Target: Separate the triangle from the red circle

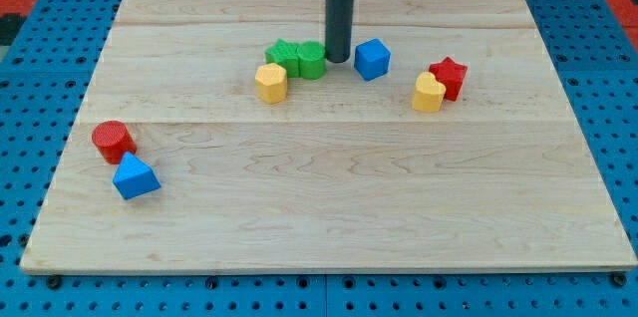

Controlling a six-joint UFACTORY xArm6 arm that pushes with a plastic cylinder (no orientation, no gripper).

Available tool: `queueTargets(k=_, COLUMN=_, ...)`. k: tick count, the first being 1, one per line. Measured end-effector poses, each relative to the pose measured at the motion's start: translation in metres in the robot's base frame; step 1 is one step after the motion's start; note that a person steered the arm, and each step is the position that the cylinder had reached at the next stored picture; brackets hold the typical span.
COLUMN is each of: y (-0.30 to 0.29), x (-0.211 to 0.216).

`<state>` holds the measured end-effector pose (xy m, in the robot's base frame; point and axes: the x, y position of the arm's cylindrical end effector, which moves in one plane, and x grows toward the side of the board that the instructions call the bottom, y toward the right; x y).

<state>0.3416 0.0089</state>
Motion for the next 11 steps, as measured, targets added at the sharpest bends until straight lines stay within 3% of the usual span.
queueTargets(k=3, y=-0.013, x=0.022)
queueTargets(k=4, y=-0.059, x=0.016)
queueTargets(k=7, y=-0.074, x=0.03)
queueTargets(k=10, y=-0.033, x=0.061)
queueTargets(k=11, y=0.005, x=0.102)
